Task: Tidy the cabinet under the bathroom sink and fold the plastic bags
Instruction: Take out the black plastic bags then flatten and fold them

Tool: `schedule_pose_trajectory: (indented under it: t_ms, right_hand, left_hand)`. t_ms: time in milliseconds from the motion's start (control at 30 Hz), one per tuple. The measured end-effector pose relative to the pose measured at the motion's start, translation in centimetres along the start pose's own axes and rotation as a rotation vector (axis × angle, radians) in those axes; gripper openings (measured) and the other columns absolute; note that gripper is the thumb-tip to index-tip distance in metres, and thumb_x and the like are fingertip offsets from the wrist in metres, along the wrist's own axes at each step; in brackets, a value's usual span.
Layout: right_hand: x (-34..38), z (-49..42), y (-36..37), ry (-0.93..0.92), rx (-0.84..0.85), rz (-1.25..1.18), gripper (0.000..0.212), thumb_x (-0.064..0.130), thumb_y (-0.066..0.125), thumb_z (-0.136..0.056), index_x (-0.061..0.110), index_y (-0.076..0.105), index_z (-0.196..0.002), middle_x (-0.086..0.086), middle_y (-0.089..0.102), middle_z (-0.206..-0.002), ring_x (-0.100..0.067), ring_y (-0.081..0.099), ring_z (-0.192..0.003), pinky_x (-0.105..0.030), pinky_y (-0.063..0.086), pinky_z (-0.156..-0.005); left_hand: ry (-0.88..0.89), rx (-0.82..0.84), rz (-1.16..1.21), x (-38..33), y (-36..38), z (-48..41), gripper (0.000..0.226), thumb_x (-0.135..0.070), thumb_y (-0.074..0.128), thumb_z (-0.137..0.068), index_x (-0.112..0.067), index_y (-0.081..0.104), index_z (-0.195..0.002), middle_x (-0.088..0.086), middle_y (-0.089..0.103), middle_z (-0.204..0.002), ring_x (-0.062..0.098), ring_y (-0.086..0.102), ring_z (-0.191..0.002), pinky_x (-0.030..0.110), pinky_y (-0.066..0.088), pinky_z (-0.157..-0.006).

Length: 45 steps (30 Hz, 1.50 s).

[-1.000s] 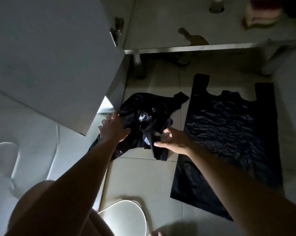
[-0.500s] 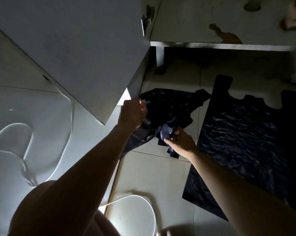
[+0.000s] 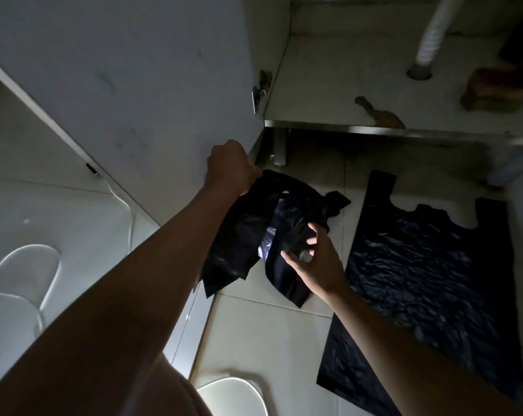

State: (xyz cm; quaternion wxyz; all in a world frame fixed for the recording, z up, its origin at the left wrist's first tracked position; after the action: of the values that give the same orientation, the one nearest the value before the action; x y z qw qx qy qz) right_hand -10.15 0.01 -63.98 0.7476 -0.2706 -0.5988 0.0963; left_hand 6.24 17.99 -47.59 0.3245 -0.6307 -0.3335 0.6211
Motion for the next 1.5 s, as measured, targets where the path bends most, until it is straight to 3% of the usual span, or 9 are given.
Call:
schedule_pose_trajectory:
  t_ms: [233, 433, 600, 733, 800, 900, 1067, 1267, 1500]
  right_hand:
    - [8.0, -0.4, -3.2, -0.311, -0.019, -0.118, 0.053, 0.036, 0.08, -0.081, 0.024, 0.052, -0.124, 0.011, 0.056, -0.114, 0.0, 0.056, -0.103, -0.013, 0.047, -0.082]
    - [13.2, -1.3, -4.2, -0.264, 0.099, -0.214, 0.033, 0.054, 0.075, -0.08, 0.029, 0.064, -0.098, 0.014, 0.068, -0.096, -0.001, 0.066, -0.089, -0.016, 0.053, -0.079]
    - [16.6, -3.2, -6.8, -0.2, 0.077, -0.287, 0.052, 0.049, 0.071, -0.083, -0.002, 0.07, -0.091, -0.019, 0.072, -0.084, -0.034, 0.07, -0.081, -0.052, 0.057, -0.08]
    - [19.5, -3.6, -9.4, -0.087, 0.164, -0.497, 0.026, 0.023, 0.067, -0.095, -0.003, 0.068, -0.091, -0.014, 0.074, -0.079, -0.018, 0.071, -0.068, -0.032, 0.06, -0.064]
    - [21.2, -4.1, -11.2, -0.069, 0.165, -0.587, 0.017, 0.022, 0.063, -0.098, 0.007, 0.068, -0.092, 0.001, 0.069, -0.067, -0.006, 0.064, -0.056, -0.023, 0.052, -0.053]
    - [23.3, -4.8, -14.6, -0.002, 0.126, -0.738, 0.015, 0.021, 0.055, -0.102, 0.013, 0.065, -0.094, -0.004, 0.072, -0.087, -0.016, 0.071, -0.071, -0.03, 0.059, -0.061]
    - [25.8, -5.0, -22.4, 0.047, -0.006, -0.899, 0.039, 0.017, 0.026, -0.107, 0.01, 0.063, -0.099, -0.002, 0.073, -0.07, -0.013, 0.071, -0.059, -0.028, 0.06, -0.058]
    - [26.3, -2.2, -32.8, 0.021, -0.119, -0.825, 0.017, 0.024, 0.051, -0.102, 0.015, 0.062, -0.092, 0.004, 0.072, -0.061, -0.008, 0.07, -0.055, -0.024, 0.058, -0.052]
    - [21.0, 0.9, -44.0, 0.149, -0.324, -0.617, 0.039, 0.054, 0.062, -0.09, 0.019, 0.048, -0.1, -0.003, 0.055, -0.087, -0.015, 0.059, -0.06, -0.024, 0.053, -0.05]
  left_hand:
    - [-0.012, -0.074, 0.056, -2.1, -2.8, -0.5, 0.024, -0.028, 0.081, -0.07, -0.009, 0.073, -0.081, 0.013, 0.071, -0.093, 0.026, 0.069, -0.085, 0.035, 0.059, -0.082]
    - [-0.031, -0.09, 0.134, -4.7, -4.4, -0.6, 0.031, -0.03, 0.081, -0.072, -0.004, 0.071, -0.085, 0.009, 0.072, -0.088, 0.023, 0.069, -0.086, 0.035, 0.058, -0.083]
    - [-0.031, -0.125, 0.179, -7.0, -6.7, -0.5, 0.021, -0.027, 0.076, -0.074, -0.007, 0.073, -0.082, 0.006, 0.074, -0.086, 0.019, 0.07, -0.084, 0.026, 0.057, -0.078]
    - [-0.006, -0.135, 0.253, -8.4, -8.8, -0.9, 0.018, -0.031, 0.073, -0.077, -0.014, 0.073, -0.083, 0.003, 0.074, -0.088, 0.019, 0.071, -0.085, 0.034, 0.059, -0.082]
    - [0.05, -0.061, 0.345, -9.6, -9.7, -0.6, 0.035, -0.049, 0.071, -0.075, -0.019, 0.071, -0.093, -0.001, 0.073, -0.095, 0.017, 0.07, -0.09, 0.036, 0.059, -0.082]
    - [0.169, 0.24, 0.482, -12.9, -9.6, 2.2, 0.075, -0.078, 0.063, -0.058, -0.026, 0.064, -0.112, -0.006, 0.069, -0.109, 0.011, 0.066, -0.1, 0.032, 0.051, -0.077]
    - [0.316, 0.584, 0.353, -16.2, -6.8, 7.4, 0.091, -0.058, 0.086, -0.059, -0.026, 0.046, -0.133, -0.01, 0.061, -0.121, 0.014, 0.064, -0.107, 0.03, 0.054, -0.088]
    - [0.36, -0.014, 0.246, -18.8, -9.5, 5.5, 0.032, -0.01, 0.069, -0.082, -0.016, 0.063, -0.112, 0.003, 0.066, -0.109, 0.014, 0.059, -0.089, 0.014, 0.043, -0.062]
    - [0.555, -0.166, 0.224, -27.9, -11.9, 5.4, 0.019, -0.022, 0.063, -0.086, -0.016, 0.074, -0.1, 0.005, 0.073, -0.099, 0.022, 0.067, -0.092, 0.029, 0.05, -0.075]
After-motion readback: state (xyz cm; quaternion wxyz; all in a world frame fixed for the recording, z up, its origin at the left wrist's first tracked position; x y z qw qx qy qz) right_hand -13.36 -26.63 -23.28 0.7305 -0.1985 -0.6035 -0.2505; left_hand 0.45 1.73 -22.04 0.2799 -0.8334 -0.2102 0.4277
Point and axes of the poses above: each hand's wrist, its own z-axis away from the middle knuckle, its own y-axis out of the palm, x = y × z, the point moved 9 cm from there along -z, towards the middle knuckle
